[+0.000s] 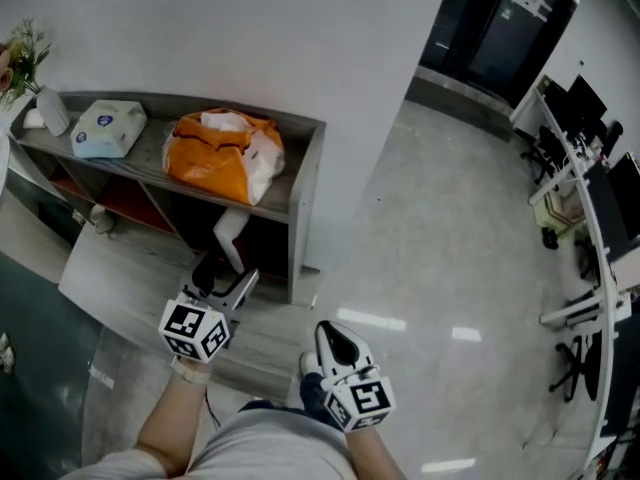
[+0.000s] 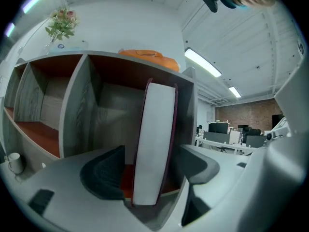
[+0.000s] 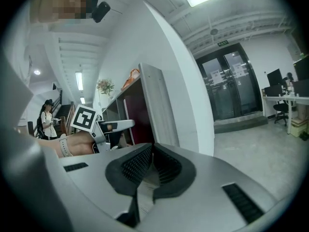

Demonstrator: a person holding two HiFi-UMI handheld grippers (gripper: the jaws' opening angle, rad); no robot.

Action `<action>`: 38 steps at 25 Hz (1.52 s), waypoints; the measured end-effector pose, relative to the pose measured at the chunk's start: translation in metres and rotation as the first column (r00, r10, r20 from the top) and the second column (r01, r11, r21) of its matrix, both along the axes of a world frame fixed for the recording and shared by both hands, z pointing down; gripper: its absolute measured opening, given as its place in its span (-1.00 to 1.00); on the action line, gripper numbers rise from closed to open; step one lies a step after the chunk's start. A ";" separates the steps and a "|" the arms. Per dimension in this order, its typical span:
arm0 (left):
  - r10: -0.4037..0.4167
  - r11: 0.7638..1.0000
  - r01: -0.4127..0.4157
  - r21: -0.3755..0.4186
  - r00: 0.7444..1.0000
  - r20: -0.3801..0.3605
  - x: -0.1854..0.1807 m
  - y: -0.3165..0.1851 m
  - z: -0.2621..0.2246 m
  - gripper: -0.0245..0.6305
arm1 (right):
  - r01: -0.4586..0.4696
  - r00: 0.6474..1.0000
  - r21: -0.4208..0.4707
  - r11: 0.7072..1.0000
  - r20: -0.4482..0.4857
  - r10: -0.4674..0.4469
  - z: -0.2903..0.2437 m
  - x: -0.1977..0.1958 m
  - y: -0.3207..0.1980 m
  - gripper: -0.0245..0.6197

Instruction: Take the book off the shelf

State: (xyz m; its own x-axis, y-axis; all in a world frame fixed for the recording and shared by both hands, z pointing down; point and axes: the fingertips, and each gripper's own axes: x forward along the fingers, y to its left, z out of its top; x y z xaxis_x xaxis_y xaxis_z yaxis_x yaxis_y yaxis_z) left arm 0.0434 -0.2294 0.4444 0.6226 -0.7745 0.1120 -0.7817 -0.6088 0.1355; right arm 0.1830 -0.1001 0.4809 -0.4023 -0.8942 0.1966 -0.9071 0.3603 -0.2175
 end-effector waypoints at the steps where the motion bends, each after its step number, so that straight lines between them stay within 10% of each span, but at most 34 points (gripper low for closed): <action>1: 0.003 1.000 -0.003 0.001 1.000 0.006 0.004 -0.007 0.001 0.10 | -0.008 1.000 -0.002 1.000 0.002 0.008 0.002 0.004 -0.005 -0.86; 15: -0.011 1.000 0.010 0.008 0.999 0.046 0.031 -0.057 0.014 0.08 | -0.045 0.999 -0.025 0.999 0.024 0.045 0.009 0.032 -0.041 -0.86; 23: -0.028 0.999 0.027 0.018 0.999 0.042 0.022 -0.055 0.011 -0.26 | -0.015 1.000 -0.026 1.000 0.023 0.015 0.009 0.025 -0.050 -0.86; 38: -0.099 0.995 0.099 -0.006 0.995 0.013 -0.036 -0.009 0.003 -0.27 | 0.202 0.979 -0.010 0.979 0.039 -0.201 0.003 -0.041 -0.064 -0.86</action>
